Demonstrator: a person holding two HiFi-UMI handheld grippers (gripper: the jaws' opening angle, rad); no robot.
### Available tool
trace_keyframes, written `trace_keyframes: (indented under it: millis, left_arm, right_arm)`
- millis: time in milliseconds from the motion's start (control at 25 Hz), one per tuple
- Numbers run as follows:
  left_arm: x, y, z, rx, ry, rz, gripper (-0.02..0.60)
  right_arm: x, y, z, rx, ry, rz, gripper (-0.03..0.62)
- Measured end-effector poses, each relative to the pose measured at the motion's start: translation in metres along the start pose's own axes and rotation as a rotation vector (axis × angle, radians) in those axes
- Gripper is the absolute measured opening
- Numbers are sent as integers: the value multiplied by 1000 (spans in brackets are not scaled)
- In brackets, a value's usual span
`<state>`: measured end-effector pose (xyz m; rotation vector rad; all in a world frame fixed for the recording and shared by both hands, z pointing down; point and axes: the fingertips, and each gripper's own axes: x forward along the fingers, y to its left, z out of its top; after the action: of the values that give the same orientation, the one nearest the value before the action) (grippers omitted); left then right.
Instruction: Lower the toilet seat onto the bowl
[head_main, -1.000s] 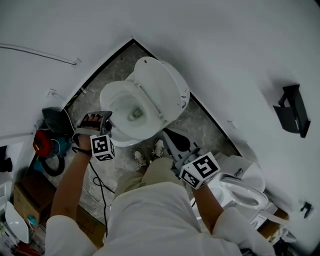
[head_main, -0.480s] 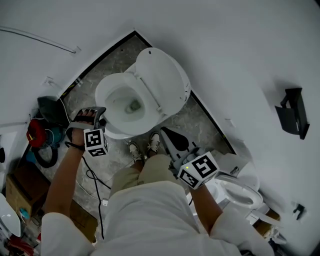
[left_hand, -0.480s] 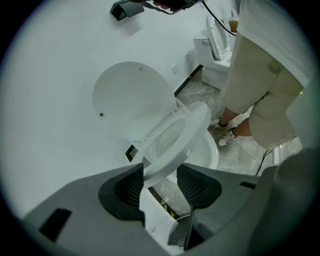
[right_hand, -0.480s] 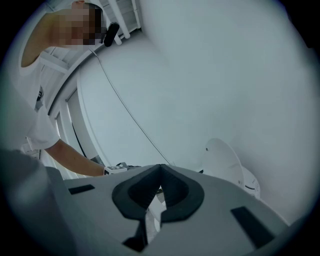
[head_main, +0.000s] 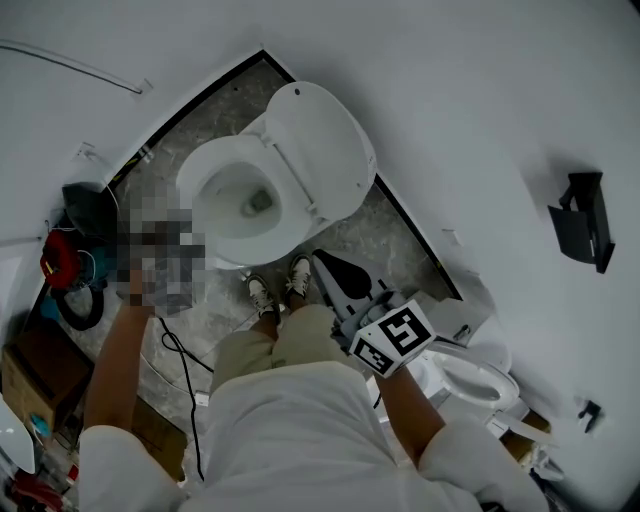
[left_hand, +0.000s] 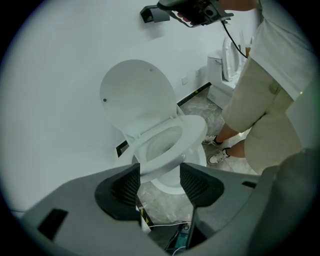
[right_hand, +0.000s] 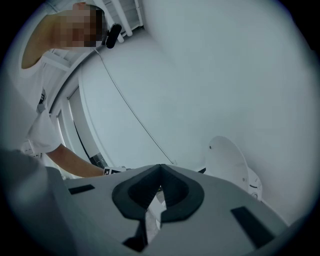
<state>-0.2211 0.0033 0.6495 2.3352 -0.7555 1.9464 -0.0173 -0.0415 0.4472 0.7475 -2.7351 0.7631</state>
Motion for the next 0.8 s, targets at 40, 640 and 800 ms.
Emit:
trace_keyframes:
  millis: [40,640,800]
  left_arm:
    - [1,-2,-3,-14,1,-3,232]
    - [22,-28,-37,-363,-114,-150,267]
    - [32,-35,-50,-448,-135,-181,268]
  right_arm:
    - [1,2,-2,0,6,0,-2]
    - [18,27,-32,0,89,38,-2]
    - [26,35,-41,5,105,43,-2]
